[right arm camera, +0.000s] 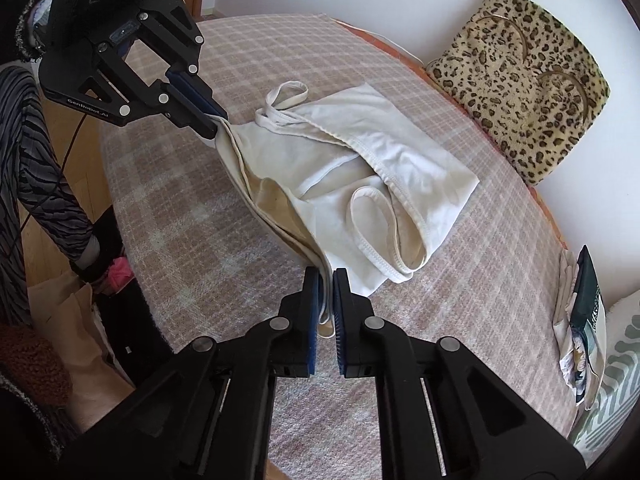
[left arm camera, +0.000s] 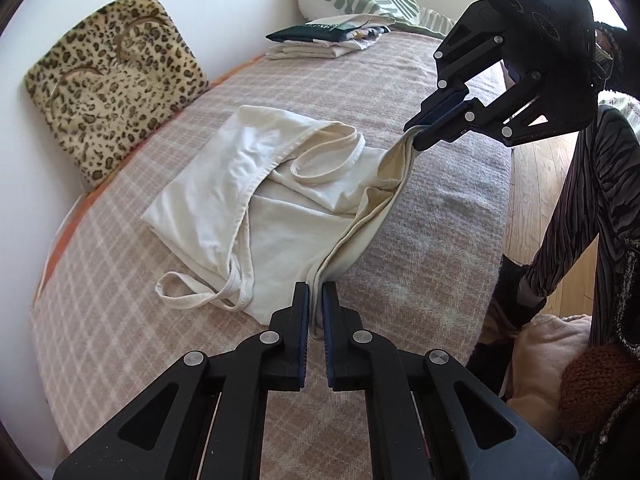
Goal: Fold small clothes
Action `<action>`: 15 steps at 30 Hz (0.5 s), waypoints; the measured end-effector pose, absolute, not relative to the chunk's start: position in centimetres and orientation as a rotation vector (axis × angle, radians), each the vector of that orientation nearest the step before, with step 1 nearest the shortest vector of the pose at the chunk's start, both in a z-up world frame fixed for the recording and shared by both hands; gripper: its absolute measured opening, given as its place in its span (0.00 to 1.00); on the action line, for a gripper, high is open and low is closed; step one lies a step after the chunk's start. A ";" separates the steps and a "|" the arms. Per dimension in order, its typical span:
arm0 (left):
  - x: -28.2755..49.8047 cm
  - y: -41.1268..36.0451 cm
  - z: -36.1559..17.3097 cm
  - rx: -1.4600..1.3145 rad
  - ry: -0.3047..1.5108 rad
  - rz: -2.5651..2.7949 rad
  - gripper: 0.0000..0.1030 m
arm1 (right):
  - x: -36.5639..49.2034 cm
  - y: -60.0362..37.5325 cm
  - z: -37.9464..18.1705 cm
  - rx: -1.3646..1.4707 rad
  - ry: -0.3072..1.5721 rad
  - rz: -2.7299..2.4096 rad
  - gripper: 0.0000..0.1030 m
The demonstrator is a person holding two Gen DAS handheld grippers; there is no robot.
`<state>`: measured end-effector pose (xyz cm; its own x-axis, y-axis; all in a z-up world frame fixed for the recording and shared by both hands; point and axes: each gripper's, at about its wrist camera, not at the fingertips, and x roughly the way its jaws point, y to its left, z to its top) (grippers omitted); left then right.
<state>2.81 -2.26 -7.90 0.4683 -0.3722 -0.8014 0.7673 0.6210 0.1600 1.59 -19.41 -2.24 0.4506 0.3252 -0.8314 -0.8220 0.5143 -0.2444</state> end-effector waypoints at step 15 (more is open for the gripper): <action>11.8 -1.7 -6.2 0.500 0.804 -0.644 0.05 | 12.8 -19.9 -0.5 -0.708 0.773 0.707 0.07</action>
